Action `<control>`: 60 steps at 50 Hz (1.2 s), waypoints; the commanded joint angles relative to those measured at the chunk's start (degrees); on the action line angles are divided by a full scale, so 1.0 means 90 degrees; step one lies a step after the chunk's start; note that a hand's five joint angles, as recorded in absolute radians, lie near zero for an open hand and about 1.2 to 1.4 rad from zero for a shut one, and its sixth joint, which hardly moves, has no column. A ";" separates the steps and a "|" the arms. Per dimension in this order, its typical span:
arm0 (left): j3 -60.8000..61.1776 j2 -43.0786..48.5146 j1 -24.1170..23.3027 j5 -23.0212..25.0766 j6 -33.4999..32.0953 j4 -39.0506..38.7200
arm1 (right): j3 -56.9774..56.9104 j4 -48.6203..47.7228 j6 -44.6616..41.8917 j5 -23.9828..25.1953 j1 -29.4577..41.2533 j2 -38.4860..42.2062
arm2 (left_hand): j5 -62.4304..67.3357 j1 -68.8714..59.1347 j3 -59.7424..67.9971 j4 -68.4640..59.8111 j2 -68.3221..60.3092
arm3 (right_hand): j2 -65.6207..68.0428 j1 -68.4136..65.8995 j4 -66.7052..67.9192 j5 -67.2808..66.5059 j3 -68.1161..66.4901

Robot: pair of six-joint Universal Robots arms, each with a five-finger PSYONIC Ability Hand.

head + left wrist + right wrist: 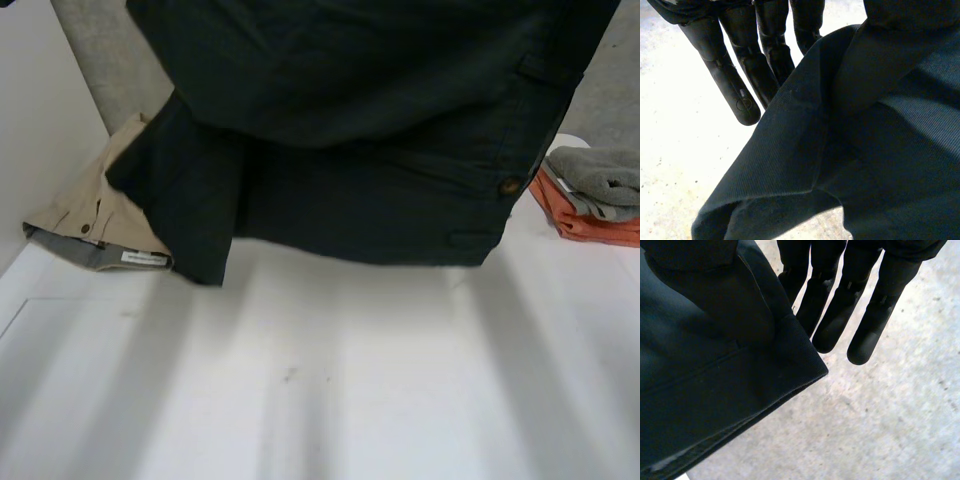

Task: Fold the laundry.

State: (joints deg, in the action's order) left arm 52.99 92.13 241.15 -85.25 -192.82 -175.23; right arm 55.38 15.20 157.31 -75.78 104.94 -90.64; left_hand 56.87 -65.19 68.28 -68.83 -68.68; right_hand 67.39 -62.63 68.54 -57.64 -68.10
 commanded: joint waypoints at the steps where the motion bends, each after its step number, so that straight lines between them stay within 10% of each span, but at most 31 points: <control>1: -0.0262 0.1148 0.0286 -0.0020 -0.0089 -0.0022 | -0.0567 -0.0009 0.0070 -0.0174 0.0049 0.1544 | 0.1459 -0.1646 0.1302 -0.1241 -0.1257 | 0.1401 -0.1930 0.1274 -0.1373 -0.1322; 15: -0.2527 0.5718 0.0276 0.0039 -0.1505 -0.1593 | -0.1505 -0.2106 0.0060 -0.1277 0.0518 0.5040 | 0.1459 -0.1646 0.1302 -0.1241 -0.1257 | 0.1401 -0.1930 0.1274 -0.1373 -0.1322; 16: -0.2625 0.5962 0.0276 0.0029 -0.1515 -0.1769 | -0.1514 -0.2631 0.0040 -0.1336 0.0595 0.5448 | 0.1459 -0.1646 0.1302 -0.1241 -0.1257 | -0.2496 0.1968 -0.2624 0.2524 0.2576; 18: -0.2810 0.6440 0.0296 -0.0020 -0.1544 -0.2158 | -0.1553 -0.2947 0.0040 -0.1346 0.0635 0.5734 | -0.2839 0.2653 -0.2996 0.3057 0.3041 | -0.6377 0.5848 -0.6504 0.6404 0.6456; 21: -0.2870 0.6687 0.0247 -0.0059 -0.1545 -0.2561 | -0.1593 -0.3631 0.0021 -0.1424 0.0694 0.6155 | -0.6318 0.6132 -0.6475 0.6537 0.6521 | -0.6377 0.5848 -0.6504 0.6404 0.6456; 36: -0.0285 0.4013 0.0032 -0.1221 -0.1701 -0.2210 | 0.0261 -0.2638 -0.0018 -0.1132 0.0645 0.3481 | -0.6127 0.5941 -0.6284 0.6346 0.6330 | -0.6377 0.5848 -0.6504 0.6404 0.6456; 47: 0.4159 0.1659 -0.0554 -0.0480 -0.1730 -0.1731 | 0.2789 -0.0830 -0.0340 -0.0692 0.0606 0.2494 | -0.4819 0.4632 -0.4975 0.5037 0.5021 | -0.6377 0.5848 -0.6504 0.6404 0.6456; 60: 0.6163 0.1286 -0.1148 0.0322 -0.1428 -0.2239 | 0.5057 -0.2361 -0.0555 -0.0379 0.0606 0.2444 | -0.3941 0.3755 -0.4098 0.4160 0.4143 | -0.4537 0.4008 -0.4664 0.4564 0.4616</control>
State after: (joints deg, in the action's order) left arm 105.67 103.39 235.06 -82.88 -207.83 -192.94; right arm 94.56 2.04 152.22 -79.46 110.41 -68.75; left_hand 12.69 -22.42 22.36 -22.41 -22.40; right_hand 18.33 -18.12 18.53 -8.95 -18.54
